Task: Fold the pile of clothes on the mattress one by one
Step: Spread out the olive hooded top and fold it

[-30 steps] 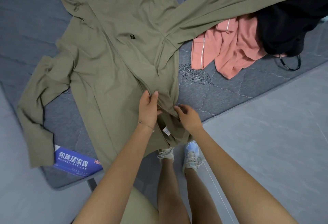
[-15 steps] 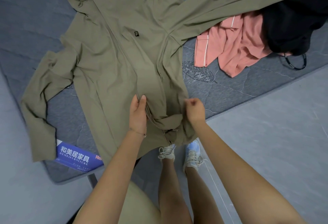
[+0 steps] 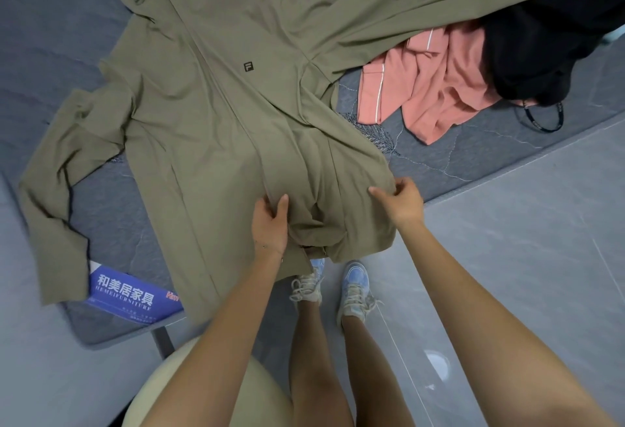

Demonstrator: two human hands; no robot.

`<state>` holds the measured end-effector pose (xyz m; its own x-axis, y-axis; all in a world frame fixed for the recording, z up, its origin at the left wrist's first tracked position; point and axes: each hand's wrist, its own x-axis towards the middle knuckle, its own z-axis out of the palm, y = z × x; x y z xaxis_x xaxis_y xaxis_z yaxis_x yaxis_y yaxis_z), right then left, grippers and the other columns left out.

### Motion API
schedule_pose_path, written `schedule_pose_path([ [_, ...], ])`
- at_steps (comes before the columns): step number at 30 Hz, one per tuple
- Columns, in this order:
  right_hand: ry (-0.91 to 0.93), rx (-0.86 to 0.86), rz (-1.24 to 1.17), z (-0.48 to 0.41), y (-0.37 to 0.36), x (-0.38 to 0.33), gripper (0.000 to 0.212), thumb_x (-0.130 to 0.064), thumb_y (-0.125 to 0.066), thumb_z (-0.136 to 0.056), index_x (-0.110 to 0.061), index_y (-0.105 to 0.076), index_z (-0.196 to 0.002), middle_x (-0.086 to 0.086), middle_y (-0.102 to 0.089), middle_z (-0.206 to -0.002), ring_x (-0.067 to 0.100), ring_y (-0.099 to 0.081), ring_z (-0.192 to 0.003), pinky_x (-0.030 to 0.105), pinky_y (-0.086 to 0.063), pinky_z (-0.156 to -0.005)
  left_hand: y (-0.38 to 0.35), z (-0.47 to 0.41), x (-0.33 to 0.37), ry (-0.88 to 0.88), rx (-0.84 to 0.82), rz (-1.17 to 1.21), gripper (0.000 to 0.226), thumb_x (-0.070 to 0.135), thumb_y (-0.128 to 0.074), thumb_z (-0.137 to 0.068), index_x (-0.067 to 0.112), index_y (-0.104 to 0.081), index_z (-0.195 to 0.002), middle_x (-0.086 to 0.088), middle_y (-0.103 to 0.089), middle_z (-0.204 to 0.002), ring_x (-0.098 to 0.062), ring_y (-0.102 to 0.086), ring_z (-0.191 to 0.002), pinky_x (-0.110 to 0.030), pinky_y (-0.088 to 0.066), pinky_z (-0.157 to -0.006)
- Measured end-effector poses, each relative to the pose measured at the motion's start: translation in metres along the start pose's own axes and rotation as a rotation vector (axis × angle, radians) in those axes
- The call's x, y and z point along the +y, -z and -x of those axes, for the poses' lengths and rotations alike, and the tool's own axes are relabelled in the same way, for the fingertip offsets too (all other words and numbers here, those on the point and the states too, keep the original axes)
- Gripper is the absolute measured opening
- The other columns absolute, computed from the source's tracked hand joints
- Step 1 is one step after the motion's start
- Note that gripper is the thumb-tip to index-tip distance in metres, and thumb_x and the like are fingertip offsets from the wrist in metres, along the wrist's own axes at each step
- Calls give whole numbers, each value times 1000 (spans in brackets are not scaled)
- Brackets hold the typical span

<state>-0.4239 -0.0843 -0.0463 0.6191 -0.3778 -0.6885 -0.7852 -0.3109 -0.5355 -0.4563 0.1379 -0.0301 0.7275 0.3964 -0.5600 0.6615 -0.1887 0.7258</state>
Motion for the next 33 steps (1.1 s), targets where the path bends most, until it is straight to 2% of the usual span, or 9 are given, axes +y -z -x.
schedule_pose_path([
  [2,-8,-20,74,4,3,14,36,-25,-72,-84,-17,-44,-63,-3,-46,-61,23,-46,-71,28,-32,-63,3,9,-15,91,-26,-117,26,24,-61,-93,1,-60,-105,-11,-67,-104,-23,-61,-100,-29,-47,-86],
  [5,19,76,66,11,9,21,42,-26,-66,-89,-18,-38,-58,-2,-40,-56,25,-41,-67,31,-26,-59,5,25,-27,222,-56,-8,20,16,-58,-95,6,-52,-79,-25,-65,-94,-37,-65,-88,-47,-56,-78],
  [8,91,173,27,14,16,19,39,-26,-58,-94,-13,-37,-63,-1,-37,-56,24,-36,-65,34,-25,-56,3,37,-26,180,-43,150,23,10,-51,-98,9,-46,-76,-11,-61,-81,-23,-64,-80,-32,-59,-62],
  [12,139,315,-31,13,24,12,42,-27,-49,-97,-19,-33,-59,-4,-37,-55,19,-33,-61,35,-20,-55,-3,44,-17,-70,38,17,33,5,-48,-99,21,-41,-70,8,-47,-66,8,-47,-63,-9,-41,-67],
  [15,128,307,4,6,30,12,37,-26,-51,-97,-19,-44,-61,-4,-45,-58,23,-42,-68,34,-31,-59,-5,42,-18,-64,10,-123,29,18,-50,-99,16,-39,-72,5,-45,-64,-4,-45,-60,-25,-37,-64],
  [18,127,219,118,0,30,11,18,-22,-56,-94,-10,-69,-97,10,-68,-95,31,-59,-94,40,-47,-83,-3,36,-24,-36,18,-263,23,26,-55,-96,4,-49,-93,-7,-61,-82,-27,-59,-81,-34,-43,-71],
  [22,265,181,260,8,20,-2,47,-27,-67,-87,-14,-56,-131,11,-54,-130,31,-45,-122,40,-36,-102,2,34,-10,-49,106,-244,48,23,-61,-92,7,-44,-134,-14,-55,-128,-30,-50,-120,-41,-40,-103],
  [28,526,72,507,36,3,-54,69,-45,-67,-84,-23,-41,-144,7,-37,-150,28,-27,-140,44,-24,-112,20,18,22,-177,149,-525,71,44,-53,-94,27,-17,-152,-10,-16,-159,-29,-17,-145,-51,-14,-117],
  [33,684,31,657,52,-22,-113,77,-54,-61,-86,-27,-29,-150,6,-27,-157,28,-17,-146,43,-14,-117,49,-9,51,-345,116,-830,73,57,-43,-93,34,-7,-152,-5,-1,-162,-29,2,-148,-52,2,-117],
])
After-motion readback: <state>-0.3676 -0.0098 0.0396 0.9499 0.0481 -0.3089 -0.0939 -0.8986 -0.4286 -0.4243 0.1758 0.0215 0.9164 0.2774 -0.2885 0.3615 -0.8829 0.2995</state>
